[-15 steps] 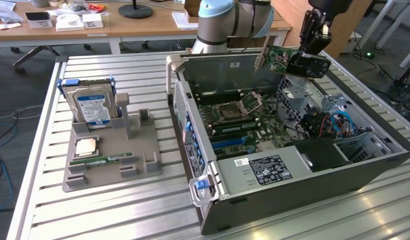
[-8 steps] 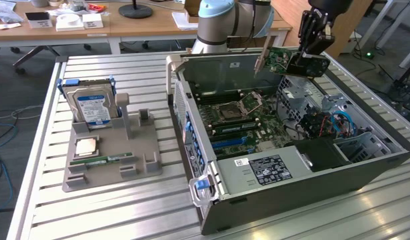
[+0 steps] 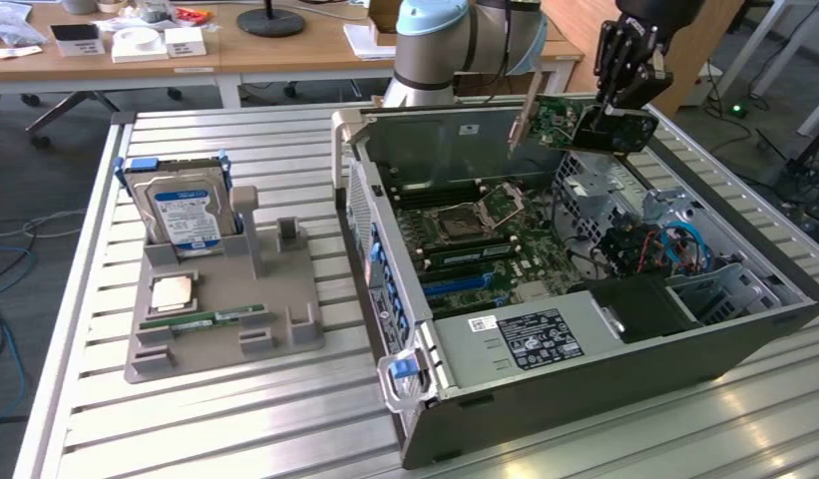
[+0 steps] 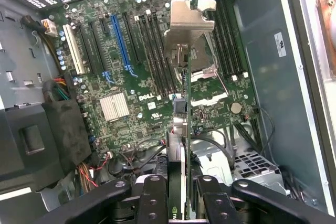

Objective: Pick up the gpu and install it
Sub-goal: 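Insert the gpu into the slot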

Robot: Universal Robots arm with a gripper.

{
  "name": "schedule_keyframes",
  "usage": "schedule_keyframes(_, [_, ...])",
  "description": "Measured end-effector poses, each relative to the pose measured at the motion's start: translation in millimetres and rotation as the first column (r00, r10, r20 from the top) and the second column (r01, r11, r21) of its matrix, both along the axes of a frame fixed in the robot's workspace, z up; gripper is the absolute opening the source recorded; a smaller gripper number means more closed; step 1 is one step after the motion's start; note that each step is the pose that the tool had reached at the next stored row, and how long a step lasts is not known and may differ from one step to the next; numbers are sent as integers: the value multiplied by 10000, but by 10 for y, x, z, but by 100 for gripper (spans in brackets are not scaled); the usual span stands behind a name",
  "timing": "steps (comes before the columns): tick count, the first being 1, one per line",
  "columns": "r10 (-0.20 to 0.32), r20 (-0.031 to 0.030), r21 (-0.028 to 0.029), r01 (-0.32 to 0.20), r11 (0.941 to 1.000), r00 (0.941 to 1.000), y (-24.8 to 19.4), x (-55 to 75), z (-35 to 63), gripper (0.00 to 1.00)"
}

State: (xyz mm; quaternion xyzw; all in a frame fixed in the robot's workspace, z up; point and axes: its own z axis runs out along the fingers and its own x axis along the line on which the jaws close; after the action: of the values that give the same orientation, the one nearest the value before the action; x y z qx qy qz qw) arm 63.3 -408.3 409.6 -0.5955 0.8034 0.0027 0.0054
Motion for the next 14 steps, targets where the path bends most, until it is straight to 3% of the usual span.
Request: schedule_keyframes(14, [372,0,0,-372,9993,9993,0,0,-3,26])
